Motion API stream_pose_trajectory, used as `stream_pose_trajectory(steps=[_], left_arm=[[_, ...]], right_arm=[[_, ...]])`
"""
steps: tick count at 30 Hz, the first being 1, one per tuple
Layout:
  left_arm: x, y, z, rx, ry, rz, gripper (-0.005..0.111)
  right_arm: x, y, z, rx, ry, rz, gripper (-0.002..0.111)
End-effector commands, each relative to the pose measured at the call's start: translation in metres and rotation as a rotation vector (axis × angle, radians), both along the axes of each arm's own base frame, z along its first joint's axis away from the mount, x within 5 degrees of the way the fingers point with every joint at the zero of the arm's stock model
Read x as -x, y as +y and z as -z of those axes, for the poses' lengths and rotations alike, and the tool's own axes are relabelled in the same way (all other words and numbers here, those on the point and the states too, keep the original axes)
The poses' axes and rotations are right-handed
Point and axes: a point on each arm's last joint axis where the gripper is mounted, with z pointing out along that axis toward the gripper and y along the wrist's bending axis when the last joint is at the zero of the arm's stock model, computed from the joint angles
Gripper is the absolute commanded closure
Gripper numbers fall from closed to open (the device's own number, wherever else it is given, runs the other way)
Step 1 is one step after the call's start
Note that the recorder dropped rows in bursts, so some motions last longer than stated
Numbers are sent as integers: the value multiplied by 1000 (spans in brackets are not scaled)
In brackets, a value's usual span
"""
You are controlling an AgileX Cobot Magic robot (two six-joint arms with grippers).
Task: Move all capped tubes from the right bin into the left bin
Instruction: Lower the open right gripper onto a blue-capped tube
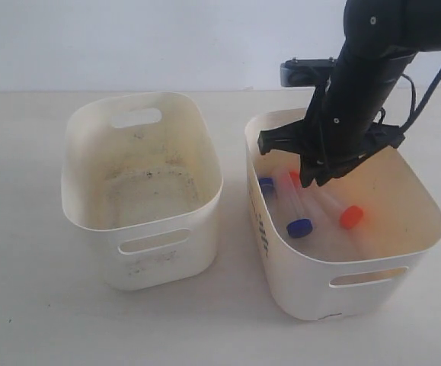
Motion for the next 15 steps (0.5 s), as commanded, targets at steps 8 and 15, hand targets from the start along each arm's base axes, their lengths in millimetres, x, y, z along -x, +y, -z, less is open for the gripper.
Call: stream_pose_trajectory(steps=[8,15], left_arm=[[0,0,-1,4,-5,3,103],[0,0,-1,4,-5,3,103]], right_arm=[[-5,1,14,16,24,5,88],[-7,1,20,17,27,6,83]])
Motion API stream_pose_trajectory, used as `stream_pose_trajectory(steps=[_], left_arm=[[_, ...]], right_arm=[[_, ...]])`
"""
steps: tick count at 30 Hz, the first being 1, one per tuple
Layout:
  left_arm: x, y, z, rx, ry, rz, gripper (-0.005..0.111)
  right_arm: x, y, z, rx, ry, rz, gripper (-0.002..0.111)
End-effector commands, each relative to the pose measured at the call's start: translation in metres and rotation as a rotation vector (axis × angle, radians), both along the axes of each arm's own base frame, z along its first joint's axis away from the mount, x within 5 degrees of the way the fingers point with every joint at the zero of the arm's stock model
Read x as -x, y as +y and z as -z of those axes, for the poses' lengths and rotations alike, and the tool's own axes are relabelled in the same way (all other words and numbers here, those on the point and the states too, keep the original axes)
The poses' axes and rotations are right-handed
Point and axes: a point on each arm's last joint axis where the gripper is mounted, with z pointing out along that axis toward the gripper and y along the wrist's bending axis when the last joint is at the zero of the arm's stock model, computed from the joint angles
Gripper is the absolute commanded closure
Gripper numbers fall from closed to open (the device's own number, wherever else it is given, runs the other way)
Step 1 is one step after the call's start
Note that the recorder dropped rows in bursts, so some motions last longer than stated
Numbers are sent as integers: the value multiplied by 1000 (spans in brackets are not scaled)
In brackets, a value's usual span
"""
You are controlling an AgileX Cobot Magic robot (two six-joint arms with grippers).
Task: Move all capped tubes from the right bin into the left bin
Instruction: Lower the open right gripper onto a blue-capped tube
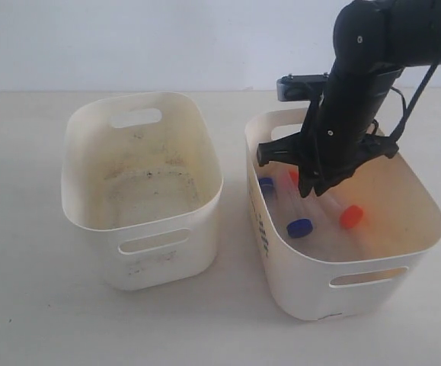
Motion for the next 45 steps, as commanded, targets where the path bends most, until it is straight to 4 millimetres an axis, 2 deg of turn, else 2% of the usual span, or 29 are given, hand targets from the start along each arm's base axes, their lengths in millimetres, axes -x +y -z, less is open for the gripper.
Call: stream_pose_trajectory(steps=[1,4,6,19,26,38,40,41,42,43,45], left_arm=[[0,0,-1,4,-5,3,103],[0,0,-1,4,-5,3,103],[0,0,-1,4,-5,3,103],[0,0,-1,4,-5,3,103],[0,0,-1,4,-5,3,103],[0,0,-1,4,-5,3,103],[0,0,-1,4,-5,3,103],[0,0,-1,4,-5,3,103],[0,0,-1,4,-5,3,103],[0,0,-1,4,-5,3,103],[0,0,-1,4,-5,3,103]], right_arm=[[-2,0,3,3,-4,3,76],[-3,0,3,1,-11,5,51],[-4,0,3,-1,-14,9,41],[-7,1,6,-11,-38,12,41],[-10,3,33,12,27,12,41],[-14,4,63,32,83,13,41],[-14,4,64,32,83,13,48],[-14,4,64,33,78,13,62],[-15,4,64,33,74,12,69],[-15,4,64,32,70,13,88],[-15,4,64,32,72,12,107]])
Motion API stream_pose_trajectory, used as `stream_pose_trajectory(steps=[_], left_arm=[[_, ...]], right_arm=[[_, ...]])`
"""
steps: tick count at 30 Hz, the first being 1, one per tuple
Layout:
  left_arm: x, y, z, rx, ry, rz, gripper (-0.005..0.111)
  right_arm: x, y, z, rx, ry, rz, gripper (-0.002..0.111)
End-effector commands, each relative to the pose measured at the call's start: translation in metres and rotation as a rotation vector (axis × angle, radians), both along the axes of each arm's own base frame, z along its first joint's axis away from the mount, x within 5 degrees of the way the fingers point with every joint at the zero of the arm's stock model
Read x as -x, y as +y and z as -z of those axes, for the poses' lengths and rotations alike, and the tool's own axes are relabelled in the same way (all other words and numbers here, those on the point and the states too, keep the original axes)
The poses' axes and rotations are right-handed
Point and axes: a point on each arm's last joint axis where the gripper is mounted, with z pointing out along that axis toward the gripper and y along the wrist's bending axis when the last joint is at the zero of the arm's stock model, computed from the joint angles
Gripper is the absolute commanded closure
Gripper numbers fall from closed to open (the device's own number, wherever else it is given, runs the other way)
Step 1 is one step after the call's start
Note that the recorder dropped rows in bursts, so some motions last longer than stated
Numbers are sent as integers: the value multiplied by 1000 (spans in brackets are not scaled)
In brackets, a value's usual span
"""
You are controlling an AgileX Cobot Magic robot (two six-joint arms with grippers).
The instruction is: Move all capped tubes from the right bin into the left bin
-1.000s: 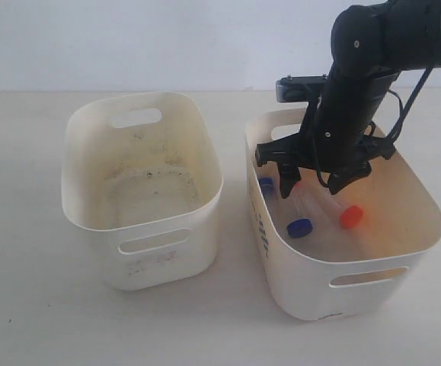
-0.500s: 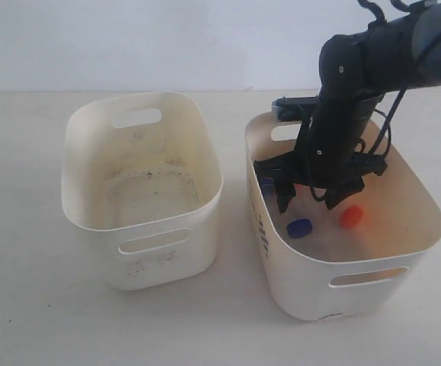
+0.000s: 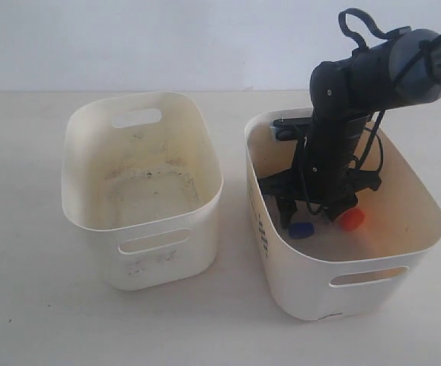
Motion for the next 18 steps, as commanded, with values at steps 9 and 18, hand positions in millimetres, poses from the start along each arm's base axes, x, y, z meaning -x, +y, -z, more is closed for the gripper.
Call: stream_pose_trajectory(steps=[9,18], left_arm=[[0,0,-1,4,-5,3,103],[0,0,-1,4,-5,3,103]], right_arm=[[-1,-2,0,23,-14,-23,14],[-1,-3,-1,27,-18,-22,3]])
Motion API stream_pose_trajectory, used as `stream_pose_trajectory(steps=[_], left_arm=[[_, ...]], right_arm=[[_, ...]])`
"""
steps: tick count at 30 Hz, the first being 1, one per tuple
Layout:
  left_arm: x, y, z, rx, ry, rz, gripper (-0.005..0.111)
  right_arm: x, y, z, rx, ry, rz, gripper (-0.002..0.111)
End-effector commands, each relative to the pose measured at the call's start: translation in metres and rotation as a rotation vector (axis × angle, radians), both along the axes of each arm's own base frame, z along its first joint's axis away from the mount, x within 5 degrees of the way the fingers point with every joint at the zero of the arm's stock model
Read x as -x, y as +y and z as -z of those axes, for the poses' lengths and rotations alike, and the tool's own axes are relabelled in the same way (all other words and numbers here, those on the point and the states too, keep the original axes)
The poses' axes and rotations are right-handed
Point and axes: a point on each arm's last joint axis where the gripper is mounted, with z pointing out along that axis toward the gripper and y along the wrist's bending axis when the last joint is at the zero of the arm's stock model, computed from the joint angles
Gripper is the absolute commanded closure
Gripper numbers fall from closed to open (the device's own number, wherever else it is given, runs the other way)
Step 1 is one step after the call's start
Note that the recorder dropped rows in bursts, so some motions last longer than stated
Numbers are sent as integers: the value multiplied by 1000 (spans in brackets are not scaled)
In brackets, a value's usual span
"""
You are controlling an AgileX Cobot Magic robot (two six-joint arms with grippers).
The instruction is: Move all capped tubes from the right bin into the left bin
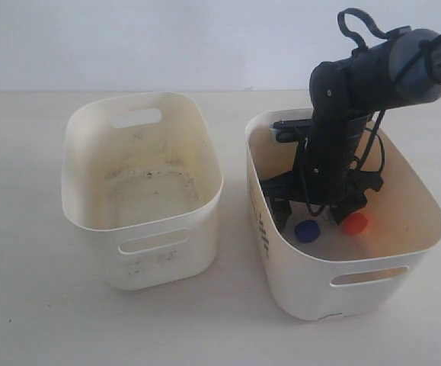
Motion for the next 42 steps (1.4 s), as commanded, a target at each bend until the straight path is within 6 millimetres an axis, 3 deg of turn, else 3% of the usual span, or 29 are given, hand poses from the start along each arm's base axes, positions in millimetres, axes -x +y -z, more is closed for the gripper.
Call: stream_pose_trajectory(steps=[1,6,13,18,21,26,30,42], left_arm=[[0,0,-1,4,-5,3,103],[0,0,-1,4,-5,3,103],[0,0,-1,4,-5,3,103],[0,0,-1,4,-5,3,103],[0,0,-1,4,-5,3,103],[0,0,-1,4,-5,3,103],[0,0,-1,4,-5,3,103],[0,0,-1,4,-5,3,103]], right_arm=[[-3,-1,-2,9,-34,-16,3],[-4,-1,-7,0,-61,-16,3],[-5,-1,-30,-20,-126,-24,3],[-4,-1,-31,-22,-127,-15,5],[-5,0,-32,-26,-135,-5,19],[-6,0,-32,-30,-142,4,71],[-7,0,-32,-29,-152,4,98],[-8,-5,-32,32,-164,-21,101]])
